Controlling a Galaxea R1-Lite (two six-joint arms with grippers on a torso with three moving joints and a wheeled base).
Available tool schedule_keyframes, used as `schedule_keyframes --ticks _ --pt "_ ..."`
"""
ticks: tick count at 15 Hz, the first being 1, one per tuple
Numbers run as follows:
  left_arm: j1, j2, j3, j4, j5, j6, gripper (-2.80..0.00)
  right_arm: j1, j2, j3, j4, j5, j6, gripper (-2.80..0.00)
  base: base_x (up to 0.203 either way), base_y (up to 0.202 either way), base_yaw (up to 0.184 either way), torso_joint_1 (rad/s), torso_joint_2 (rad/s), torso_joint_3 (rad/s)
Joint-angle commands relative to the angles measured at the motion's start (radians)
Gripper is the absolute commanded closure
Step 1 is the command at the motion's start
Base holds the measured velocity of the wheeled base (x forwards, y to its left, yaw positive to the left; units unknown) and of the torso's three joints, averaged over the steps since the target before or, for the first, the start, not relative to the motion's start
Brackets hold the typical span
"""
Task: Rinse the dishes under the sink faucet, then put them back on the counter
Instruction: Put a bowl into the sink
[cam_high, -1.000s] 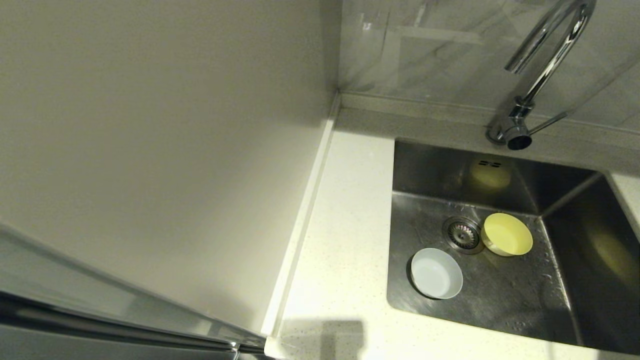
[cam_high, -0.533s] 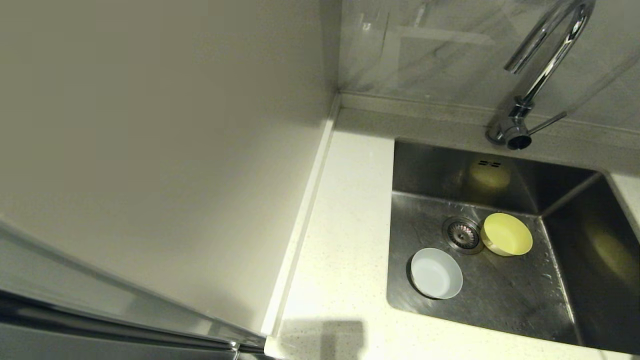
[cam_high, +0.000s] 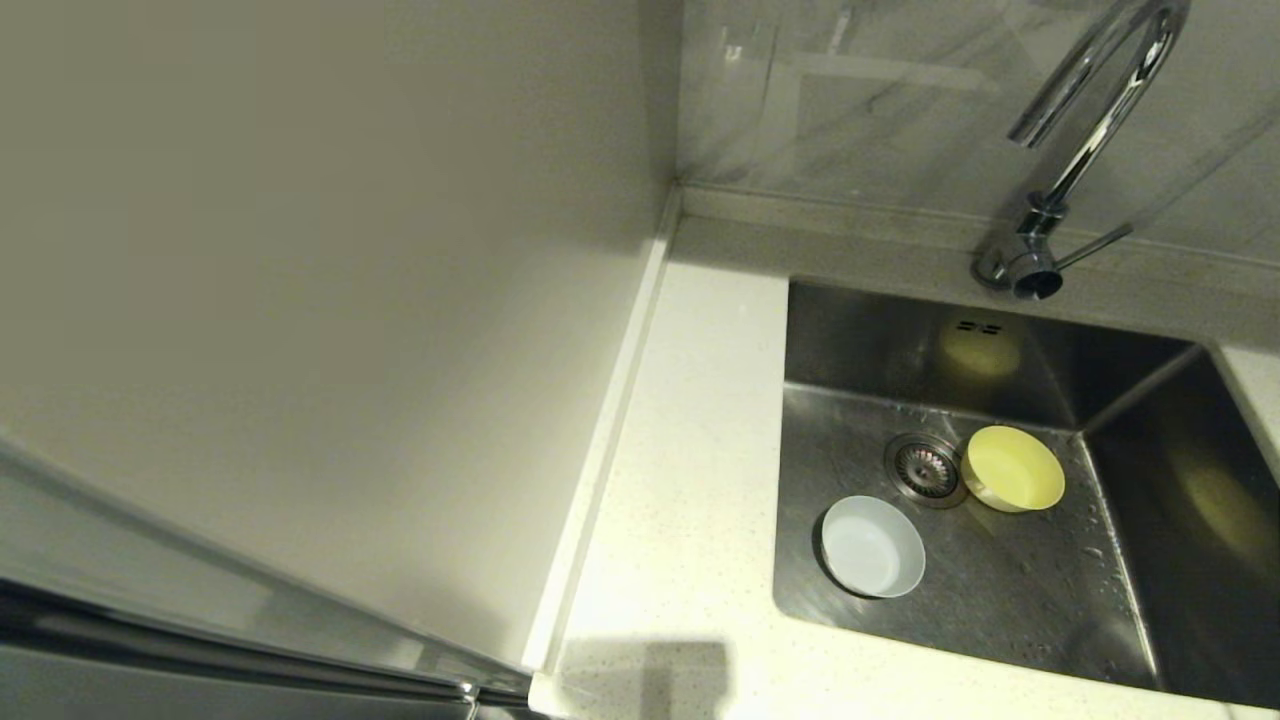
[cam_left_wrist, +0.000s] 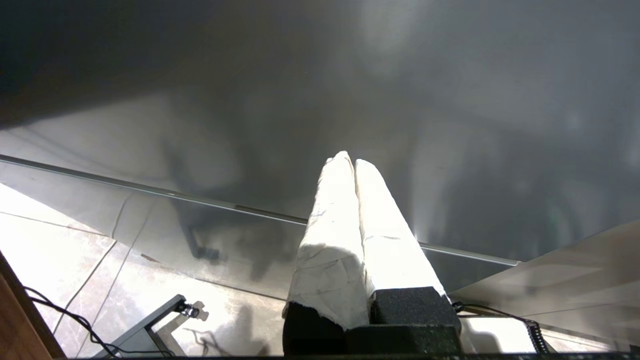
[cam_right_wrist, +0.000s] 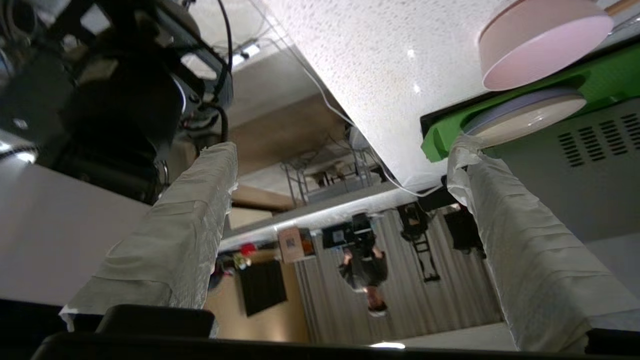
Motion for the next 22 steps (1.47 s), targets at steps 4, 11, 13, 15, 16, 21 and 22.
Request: schedule_keyframes --ticks 4,11,13,15,16,21,22 --pt "-0.001 -0.005 0.000 0.000 0.000 -0.001 0.00 -0.003 0.020 0.061 -0.003 -0.006 -0.159 -2.80 0.000 0.000 0.000 0.000 0.00 0.000" --pt "0.000 -0.003 0.000 0.000 0.000 -0.001 0.00 -0.011 0.020 0.144 -0.010 -0.050 -0.300 -2.80 0.000 0.000 0.000 0.000 0.00 0.000" --pt "0.000 -0.003 0.000 0.000 0.000 -0.001 0.00 -0.010 0.041 0.157 -0.011 -0.050 -0.376 -2.80 0.000 0.000 0.000 0.000 0.00 0.000" --pt "-0.001 -0.003 0.000 0.000 0.000 -0.001 0.00 -0.009 0.066 0.161 -0.014 -0.048 -0.472 -2.80 0.000 0.000 0.000 0.000 0.00 0.000" --pt "-0.001 -0.003 0.000 0.000 0.000 -0.001 0.00 -0.009 0.079 0.166 -0.034 -0.043 -0.521 -2.80 0.000 0.000 0.000 0.000 0.00 0.000" --pt "0.000 -0.003 0.000 0.000 0.002 -0.001 0.00 -0.008 0.131 0.249 -0.215 -0.009 -0.685 -2.80 0.000 0.000 0.000 0.000 0.00 0.000" --pt "-0.001 -0.003 0.000 0.000 0.001 -0.001 0.00 -0.008 0.130 0.267 -0.251 0.002 -0.719 -2.80 0.000 0.000 0.000 0.000 0.00 0.000"
